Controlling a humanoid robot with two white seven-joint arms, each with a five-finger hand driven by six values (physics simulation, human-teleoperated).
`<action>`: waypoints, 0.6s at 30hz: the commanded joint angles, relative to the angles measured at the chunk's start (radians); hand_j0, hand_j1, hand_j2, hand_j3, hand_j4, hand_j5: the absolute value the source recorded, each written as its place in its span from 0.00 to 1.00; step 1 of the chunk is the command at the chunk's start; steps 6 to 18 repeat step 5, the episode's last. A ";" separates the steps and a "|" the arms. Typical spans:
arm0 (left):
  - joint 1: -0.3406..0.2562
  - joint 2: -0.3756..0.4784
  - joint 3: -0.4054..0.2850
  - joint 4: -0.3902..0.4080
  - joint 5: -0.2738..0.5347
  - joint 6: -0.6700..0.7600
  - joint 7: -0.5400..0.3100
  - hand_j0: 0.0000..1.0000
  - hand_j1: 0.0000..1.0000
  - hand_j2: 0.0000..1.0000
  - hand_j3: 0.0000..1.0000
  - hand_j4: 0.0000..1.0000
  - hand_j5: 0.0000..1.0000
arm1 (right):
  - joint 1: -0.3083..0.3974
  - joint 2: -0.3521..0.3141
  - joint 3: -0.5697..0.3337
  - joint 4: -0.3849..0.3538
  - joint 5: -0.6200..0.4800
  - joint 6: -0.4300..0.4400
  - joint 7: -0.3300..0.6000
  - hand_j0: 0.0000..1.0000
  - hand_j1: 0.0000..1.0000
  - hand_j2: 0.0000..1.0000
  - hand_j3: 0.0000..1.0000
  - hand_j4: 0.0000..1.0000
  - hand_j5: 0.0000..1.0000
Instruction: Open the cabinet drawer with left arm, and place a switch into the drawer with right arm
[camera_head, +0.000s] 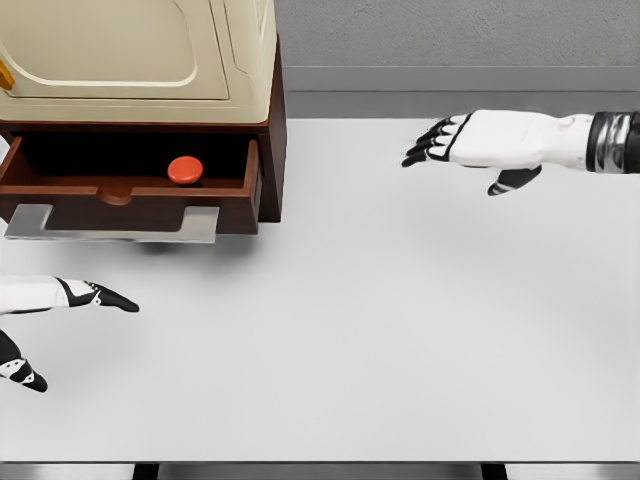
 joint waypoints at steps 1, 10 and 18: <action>0.000 -0.001 0.000 0.000 0.007 0.002 0.000 1.00 1.00 1.00 1.00 1.00 1.00 | 0.002 -0.051 -0.006 -0.010 0.001 0.004 0.000 1.00 1.00 1.00 1.00 1.00 1.00; 0.000 -0.001 0.000 0.000 0.009 0.002 0.000 1.00 1.00 1.00 1.00 1.00 1.00 | 0.006 -0.048 -0.004 -0.009 0.000 0.004 0.000 1.00 1.00 1.00 1.00 1.00 1.00; 0.000 -0.001 0.000 0.000 0.009 0.002 0.000 1.00 1.00 1.00 1.00 1.00 1.00 | 0.006 -0.048 -0.004 -0.009 0.000 0.004 0.000 1.00 1.00 1.00 1.00 1.00 1.00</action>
